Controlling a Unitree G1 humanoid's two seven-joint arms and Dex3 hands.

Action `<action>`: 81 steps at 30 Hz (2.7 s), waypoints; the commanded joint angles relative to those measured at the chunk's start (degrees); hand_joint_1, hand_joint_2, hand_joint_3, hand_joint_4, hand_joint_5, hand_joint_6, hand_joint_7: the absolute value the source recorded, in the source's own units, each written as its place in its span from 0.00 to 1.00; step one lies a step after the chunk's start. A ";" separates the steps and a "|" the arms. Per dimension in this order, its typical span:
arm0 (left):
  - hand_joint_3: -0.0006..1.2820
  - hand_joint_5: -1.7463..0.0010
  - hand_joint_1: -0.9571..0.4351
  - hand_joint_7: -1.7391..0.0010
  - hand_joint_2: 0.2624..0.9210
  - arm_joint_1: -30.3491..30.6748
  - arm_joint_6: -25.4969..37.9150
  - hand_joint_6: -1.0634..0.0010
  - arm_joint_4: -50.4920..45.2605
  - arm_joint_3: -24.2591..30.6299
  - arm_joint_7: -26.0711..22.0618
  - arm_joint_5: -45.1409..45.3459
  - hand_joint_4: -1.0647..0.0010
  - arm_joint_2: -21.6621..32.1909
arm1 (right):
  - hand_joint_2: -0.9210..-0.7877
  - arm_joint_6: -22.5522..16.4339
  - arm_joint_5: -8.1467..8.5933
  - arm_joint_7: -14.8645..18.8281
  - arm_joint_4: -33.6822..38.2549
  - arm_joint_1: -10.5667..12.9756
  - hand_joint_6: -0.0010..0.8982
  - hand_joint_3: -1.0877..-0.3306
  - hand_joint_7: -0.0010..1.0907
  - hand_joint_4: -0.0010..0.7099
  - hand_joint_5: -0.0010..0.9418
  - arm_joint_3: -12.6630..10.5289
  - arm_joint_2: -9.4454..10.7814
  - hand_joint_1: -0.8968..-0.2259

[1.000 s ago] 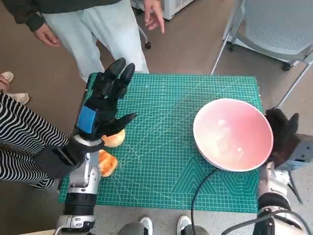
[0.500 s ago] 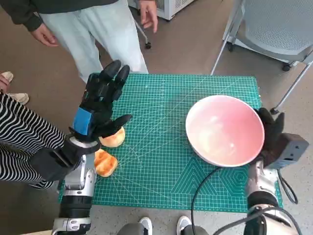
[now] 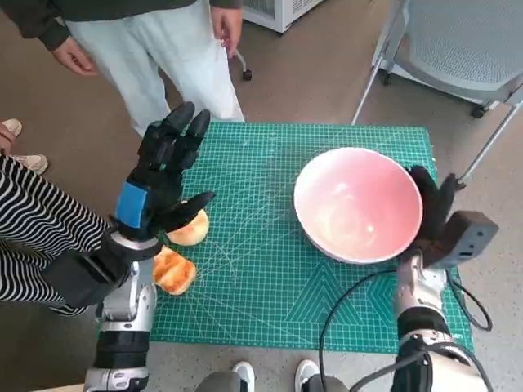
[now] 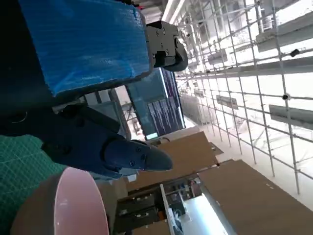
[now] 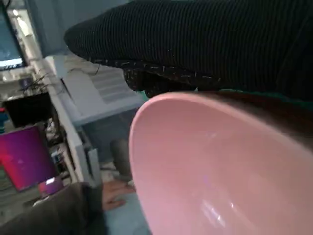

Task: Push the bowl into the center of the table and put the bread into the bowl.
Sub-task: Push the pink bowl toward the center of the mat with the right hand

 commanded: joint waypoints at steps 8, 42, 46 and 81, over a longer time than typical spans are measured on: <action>0.09 0.99 0.28 0.72 1.00 2.10 0.11 1.00 -2.97 0.28 1.92 1.74 0.82 0.58 | 0.00 1.89 -2.76 -1.38 0.75 -1.92 0.11 0.39 0.37 0.21 0.01 3.85 3.48 0.50; 0.11 1.00 0.27 0.73 1.00 2.54 1.19 1.00 -3.55 0.06 2.92 1.35 0.82 0.04 | 0.00 3.74 -6.10 -1.87 0.97 -2.35 0.13 0.51 0.43 0.26 0.01 9.40 4.53 0.43; 0.11 1.00 0.27 0.73 1.00 2.22 1.01 1.00 -3.06 -0.07 2.83 1.43 0.83 -0.11 | 0.00 3.65 -5.91 -1.63 0.90 -2.39 0.12 0.51 0.43 0.25 0.01 9.57 4.49 0.44; 0.13 1.00 0.27 0.74 1.00 -2.44 -0.16 1.00 0.61 -0.62 2.01 1.88 0.83 -0.95 | 0.00 -27.77 -5.11 7.85 -18.55 0.09 0.00 0.42 0.54 0.25 0.01 15.86 0.78 0.36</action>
